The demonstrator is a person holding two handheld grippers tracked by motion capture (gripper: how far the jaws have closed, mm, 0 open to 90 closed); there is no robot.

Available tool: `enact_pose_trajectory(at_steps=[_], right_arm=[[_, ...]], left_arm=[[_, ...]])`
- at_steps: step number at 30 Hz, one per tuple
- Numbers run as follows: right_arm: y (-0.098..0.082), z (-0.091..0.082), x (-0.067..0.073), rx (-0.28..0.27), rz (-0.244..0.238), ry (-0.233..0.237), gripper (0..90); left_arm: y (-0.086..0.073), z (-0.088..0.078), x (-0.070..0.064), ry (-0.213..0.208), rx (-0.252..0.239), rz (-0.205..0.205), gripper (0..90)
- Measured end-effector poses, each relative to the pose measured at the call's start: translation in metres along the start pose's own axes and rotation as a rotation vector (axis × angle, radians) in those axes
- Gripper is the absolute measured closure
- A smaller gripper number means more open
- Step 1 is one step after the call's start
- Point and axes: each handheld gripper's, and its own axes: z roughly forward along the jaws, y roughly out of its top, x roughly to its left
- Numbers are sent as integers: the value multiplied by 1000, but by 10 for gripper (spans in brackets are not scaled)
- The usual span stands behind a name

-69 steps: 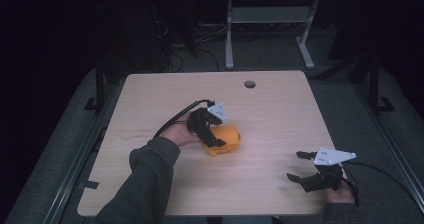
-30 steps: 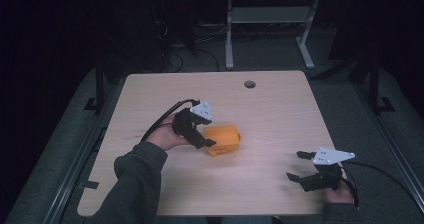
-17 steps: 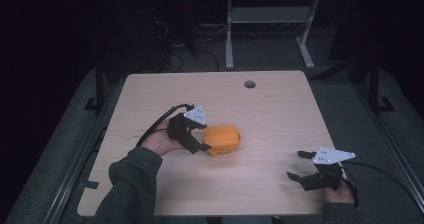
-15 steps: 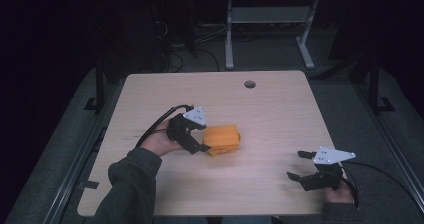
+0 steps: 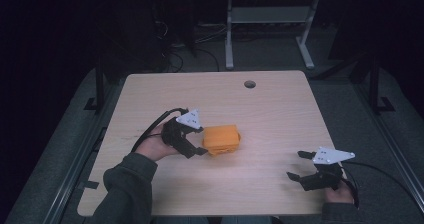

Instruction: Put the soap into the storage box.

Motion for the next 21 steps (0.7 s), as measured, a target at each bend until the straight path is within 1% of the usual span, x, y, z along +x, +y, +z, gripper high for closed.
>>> enact_pose_trajectory(at_steps=[1, 2, 5, 7, 9, 11, 12, 15, 17, 21], right_arm=[[0, 0, 0, -1, 1, -1, 137], [0, 0, 0, 0, 3, -2, 137], [0, -1, 0, 0, 4, -5, 137], [-1, -1, -1, -3, 3, -7, 137], [-1, -1, -1, -4, 6, -9, 137], [-1, -1, -1, -3, 6, -11, 137], [-1, -1, -1, -3, 6, -11, 137], [-1, -1, -1, -1, 7, -11, 137], [-1, -1, -1, 4, 10, -13, 137], [-1, -1, -1, 6, 9, -15, 137]], left_arm=[[-1, -1, 0, 0, 4, 6, 226], [-2, -2, -2, 2, -2, 1, 226], [-4, -3, -3, 3, 0, 4, 226], [-8, -5, -5, 4, 2, -3, 226], [-11, -6, -6, 6, 10, 2, 226], [-15, -7, -8, 8, 4, -9, 226], [-17, -7, -8, 8, 10, -10, 226], [-20, -8, -9, 7, 4, -12, 226], [-24, -9, -11, 7, 2, -25, 226], [-28, -11, -12, 8, 6, -21, 226]])
